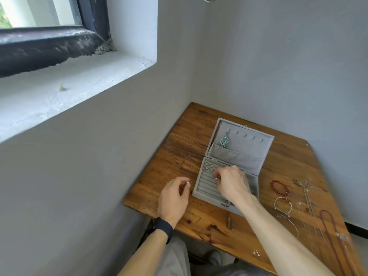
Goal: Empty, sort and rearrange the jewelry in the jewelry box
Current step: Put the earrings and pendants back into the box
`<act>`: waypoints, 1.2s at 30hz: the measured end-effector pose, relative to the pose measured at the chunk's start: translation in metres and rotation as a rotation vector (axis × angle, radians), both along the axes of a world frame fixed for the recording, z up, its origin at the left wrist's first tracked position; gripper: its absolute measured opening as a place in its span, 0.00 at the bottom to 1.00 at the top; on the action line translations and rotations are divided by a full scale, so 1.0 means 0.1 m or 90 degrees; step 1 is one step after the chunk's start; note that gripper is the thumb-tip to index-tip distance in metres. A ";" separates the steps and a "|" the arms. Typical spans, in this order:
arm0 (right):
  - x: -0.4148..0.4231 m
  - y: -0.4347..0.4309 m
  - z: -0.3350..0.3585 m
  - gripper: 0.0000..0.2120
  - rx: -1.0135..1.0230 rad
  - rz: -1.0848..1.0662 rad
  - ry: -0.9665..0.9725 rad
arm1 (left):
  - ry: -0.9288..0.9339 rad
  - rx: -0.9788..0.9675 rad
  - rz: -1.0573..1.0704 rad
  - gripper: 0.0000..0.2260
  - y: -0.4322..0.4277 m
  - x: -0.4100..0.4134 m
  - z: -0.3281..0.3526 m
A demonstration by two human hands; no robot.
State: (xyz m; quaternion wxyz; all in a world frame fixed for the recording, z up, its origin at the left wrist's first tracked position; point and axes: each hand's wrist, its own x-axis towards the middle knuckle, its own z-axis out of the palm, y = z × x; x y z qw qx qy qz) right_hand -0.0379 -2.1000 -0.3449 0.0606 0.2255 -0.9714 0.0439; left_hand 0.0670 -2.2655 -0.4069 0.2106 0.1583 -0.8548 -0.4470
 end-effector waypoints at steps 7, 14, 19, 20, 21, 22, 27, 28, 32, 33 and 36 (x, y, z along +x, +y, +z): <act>0.24 0.38 0.00 0.10 -0.207 -0.033 0.037 | 0.025 0.092 -0.020 0.08 -0.06 -0.07 0.18; 0.42 0.89 -0.40 0.31 -0.094 -0.154 -0.151 | -0.028 -0.209 -0.196 0.09 0.14 -0.53 0.48; 0.45 0.88 -0.53 0.35 -0.144 -0.144 -0.155 | -0.100 -0.363 -0.238 0.10 0.25 -0.74 0.50; 0.45 0.89 -0.54 0.35 -0.147 -0.146 -0.147 | -0.108 -0.378 -0.243 0.10 0.25 -0.76 0.49; 0.45 0.89 -0.55 0.33 -0.149 -0.145 -0.142 | -0.113 -0.385 -0.245 0.10 0.26 -0.77 0.49; 0.44 0.89 -0.57 0.33 -0.154 -0.144 -0.140 | -0.117 -0.391 -0.247 0.10 0.26 -0.79 0.48; 0.43 0.88 -0.62 0.32 -0.184 -0.143 -0.135 | -0.127 -0.456 -0.282 0.10 0.28 -0.88 0.53; 0.43 0.88 -0.62 0.32 -0.187 -0.143 -0.131 | -0.132 -0.472 -0.288 0.10 0.29 -0.89 0.55; 0.44 0.90 -0.64 0.32 -0.192 -0.144 -0.125 | -0.149 -0.498 -0.274 0.09 0.34 -0.90 0.59; 0.44 0.90 -0.64 0.32 -0.193 -0.144 -0.126 | -0.149 -0.505 -0.268 0.10 0.35 -0.89 0.59; 0.44 0.90 -0.63 0.32 -0.197 -0.143 -0.128 | -0.132 -0.504 -0.257 0.12 0.37 -0.86 0.59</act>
